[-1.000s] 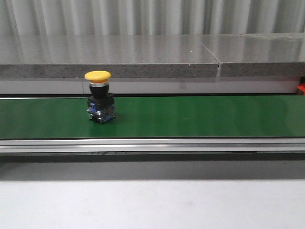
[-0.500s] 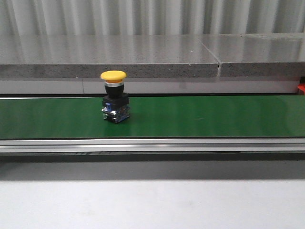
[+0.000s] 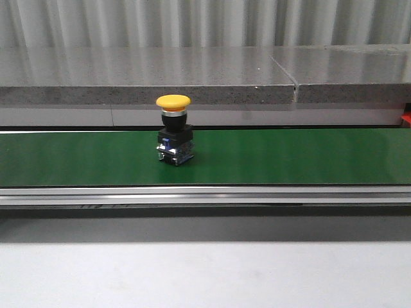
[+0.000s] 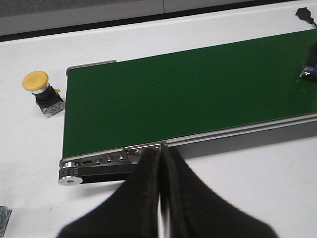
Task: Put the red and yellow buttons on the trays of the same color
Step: 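Lower the red button into the red tray and open the right gripper, then move the right gripper above the yellow button on the belt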
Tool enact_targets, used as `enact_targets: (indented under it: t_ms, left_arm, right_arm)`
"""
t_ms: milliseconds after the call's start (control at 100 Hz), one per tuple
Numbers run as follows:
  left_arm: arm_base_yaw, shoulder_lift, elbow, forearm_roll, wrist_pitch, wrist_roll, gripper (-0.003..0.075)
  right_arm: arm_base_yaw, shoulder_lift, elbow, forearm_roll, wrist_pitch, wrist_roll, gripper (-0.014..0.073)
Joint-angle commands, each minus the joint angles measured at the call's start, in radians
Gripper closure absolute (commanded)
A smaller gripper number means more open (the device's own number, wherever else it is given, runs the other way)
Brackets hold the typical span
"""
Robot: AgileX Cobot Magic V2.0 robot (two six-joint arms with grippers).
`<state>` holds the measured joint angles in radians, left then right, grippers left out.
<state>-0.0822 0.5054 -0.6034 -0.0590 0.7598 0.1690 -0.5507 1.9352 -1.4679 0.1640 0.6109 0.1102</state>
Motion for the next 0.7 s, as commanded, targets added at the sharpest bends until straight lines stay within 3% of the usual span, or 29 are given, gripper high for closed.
enact_targets:
  t_ms: [0,100,170,280,390,690]
  left_arm:
    - [-0.008,0.003,-0.026,-0.01,-0.074,0.003,0.0741]
    - [-0.008,0.003,-0.026,-0.01,-0.074,0.003,0.0741]
    - [-0.008,0.003,-0.026,-0.01,-0.074,0.003,0.0741]
    - [-0.008,0.003,-0.026,-0.01,-0.074,0.003,0.0741]
    - [-0.008,0.003,-0.026,-0.01,-0.074,0.003,0.0741]
    - [-0.008,0.003,-0.026,-0.01,-0.074,0.003,0.0741]
  right_arm:
    - [-0.004,-0.03,-0.028,0.034,-0.063,0.001,0.0525]
    - [-0.004,-0.014,-0.028,0.055,-0.07,0.001,0.0519]
    - [-0.004,-0.012,-0.028,0.06,-0.075,0.001,0.0471]
    - [-0.004,-0.013,-0.028,0.06,-0.084,0.0,0.0242]
    - [-0.004,-0.018,-0.028,0.06,-0.078,0.0,0.0105]
    - [-0.006,-0.109,-0.027,0.037,-0.063,-0.001,0.0109]
